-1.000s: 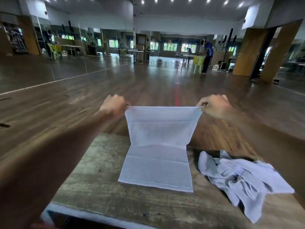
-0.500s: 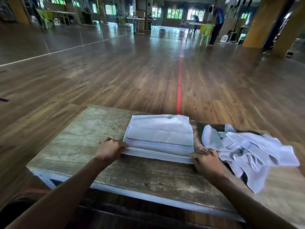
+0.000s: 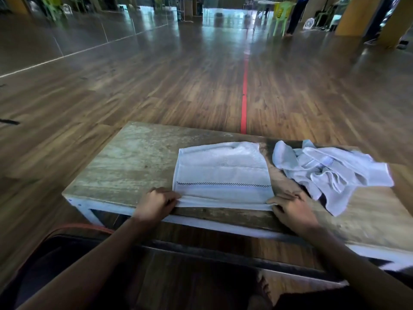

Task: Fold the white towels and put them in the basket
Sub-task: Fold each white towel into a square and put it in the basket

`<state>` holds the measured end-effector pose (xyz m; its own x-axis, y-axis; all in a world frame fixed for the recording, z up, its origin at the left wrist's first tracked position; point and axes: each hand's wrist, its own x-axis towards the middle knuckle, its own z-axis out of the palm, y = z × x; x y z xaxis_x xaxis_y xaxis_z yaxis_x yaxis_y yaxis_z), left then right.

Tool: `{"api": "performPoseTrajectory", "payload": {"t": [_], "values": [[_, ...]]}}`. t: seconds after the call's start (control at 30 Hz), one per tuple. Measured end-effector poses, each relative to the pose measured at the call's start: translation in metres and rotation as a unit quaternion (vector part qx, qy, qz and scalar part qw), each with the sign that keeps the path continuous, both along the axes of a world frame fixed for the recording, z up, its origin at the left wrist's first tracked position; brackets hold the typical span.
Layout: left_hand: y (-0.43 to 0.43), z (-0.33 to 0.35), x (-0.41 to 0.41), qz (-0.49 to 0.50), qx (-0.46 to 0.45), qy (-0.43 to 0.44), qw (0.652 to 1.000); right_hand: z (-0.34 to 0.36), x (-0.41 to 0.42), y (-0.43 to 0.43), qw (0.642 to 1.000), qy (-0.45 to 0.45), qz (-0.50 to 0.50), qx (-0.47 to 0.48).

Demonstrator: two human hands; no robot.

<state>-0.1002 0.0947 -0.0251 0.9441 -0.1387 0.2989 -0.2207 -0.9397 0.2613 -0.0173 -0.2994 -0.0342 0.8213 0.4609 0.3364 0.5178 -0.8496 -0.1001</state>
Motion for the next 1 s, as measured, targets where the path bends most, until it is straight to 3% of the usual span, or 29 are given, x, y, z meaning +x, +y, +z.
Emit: {"api": "performPoseTrajectory", "payload": {"t": [0.3,0.43,0.53,0.63,0.73,0.9,1.0], "values": [[-0.001,0.016,0.006,0.059,-0.039,0.069,0.995,0.037,0.014,-0.003,0.982,0.183,-0.036,0.004],[0.001,0.046,0.041,0.055,0.005,0.143,0.988,0.067,0.046,0.006,0.987,0.157,-0.036,-0.007],[0.011,0.081,0.072,0.065,0.027,0.106,0.992,0.098,0.072,0.015,0.992,0.117,-0.044,-0.003],[0.01,0.116,0.094,0.138,-0.041,0.018,0.989,0.126,0.087,0.023,0.993,0.02,-0.1,0.056],[0.002,0.112,0.087,0.143,0.009,-0.078,0.987,0.122,0.078,0.026,0.989,0.0,-0.082,0.123],[0.002,0.035,0.028,0.045,0.074,-0.085,0.993,0.054,0.032,0.005,0.999,0.033,-0.025,0.0],[0.004,-0.002,0.002,-0.006,0.096,-0.063,0.993,0.014,0.023,-0.016,0.989,0.123,-0.015,-0.084]]}}
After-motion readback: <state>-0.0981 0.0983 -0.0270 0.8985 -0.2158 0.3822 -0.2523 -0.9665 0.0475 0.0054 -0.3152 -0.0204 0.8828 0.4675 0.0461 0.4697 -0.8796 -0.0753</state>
